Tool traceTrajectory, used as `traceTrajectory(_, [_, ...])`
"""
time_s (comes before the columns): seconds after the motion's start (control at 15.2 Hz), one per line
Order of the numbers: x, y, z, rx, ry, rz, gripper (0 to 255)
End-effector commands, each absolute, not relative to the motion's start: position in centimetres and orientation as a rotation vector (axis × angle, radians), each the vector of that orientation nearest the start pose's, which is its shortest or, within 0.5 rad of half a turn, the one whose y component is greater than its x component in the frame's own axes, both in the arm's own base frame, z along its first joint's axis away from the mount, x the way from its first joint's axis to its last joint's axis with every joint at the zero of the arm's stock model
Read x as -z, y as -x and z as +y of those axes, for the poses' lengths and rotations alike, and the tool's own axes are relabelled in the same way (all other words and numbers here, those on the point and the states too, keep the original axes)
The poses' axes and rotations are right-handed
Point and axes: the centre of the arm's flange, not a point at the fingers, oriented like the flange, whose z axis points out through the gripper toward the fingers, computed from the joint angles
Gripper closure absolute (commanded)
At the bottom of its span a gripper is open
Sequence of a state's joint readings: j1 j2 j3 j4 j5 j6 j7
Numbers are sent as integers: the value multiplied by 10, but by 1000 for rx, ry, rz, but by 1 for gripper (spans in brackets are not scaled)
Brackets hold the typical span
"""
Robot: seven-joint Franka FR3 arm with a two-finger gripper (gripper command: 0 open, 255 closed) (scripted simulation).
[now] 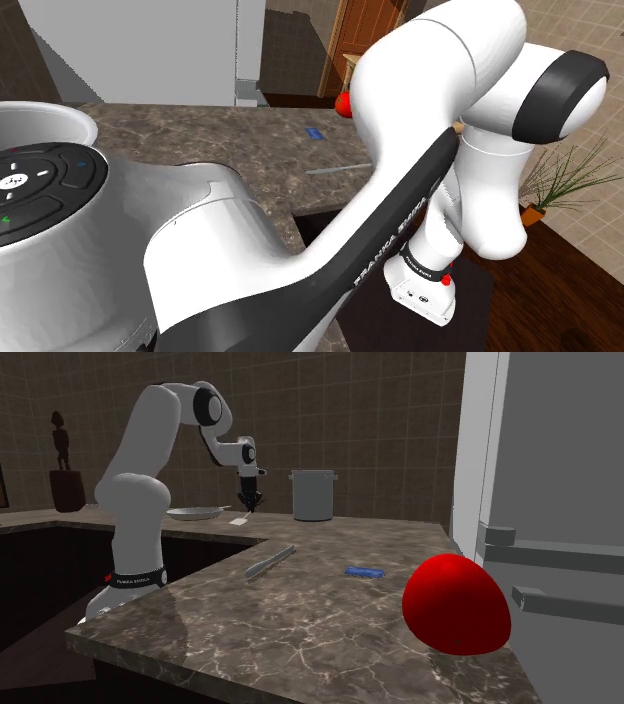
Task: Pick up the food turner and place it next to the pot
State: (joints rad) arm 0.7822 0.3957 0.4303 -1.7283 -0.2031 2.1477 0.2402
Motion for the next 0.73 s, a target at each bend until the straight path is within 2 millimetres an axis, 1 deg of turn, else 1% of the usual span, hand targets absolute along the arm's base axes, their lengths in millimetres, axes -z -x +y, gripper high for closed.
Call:
traceTrajectory(0.0, [-365, -263, 604, 89, 2693, -1549, 255])
traceTrajectory(0.13, [-351, -263, 604, 89, 2693, -1549, 255])
traceTrajectory(0.66, [-351, -263, 604, 89, 2693, -1549, 255])
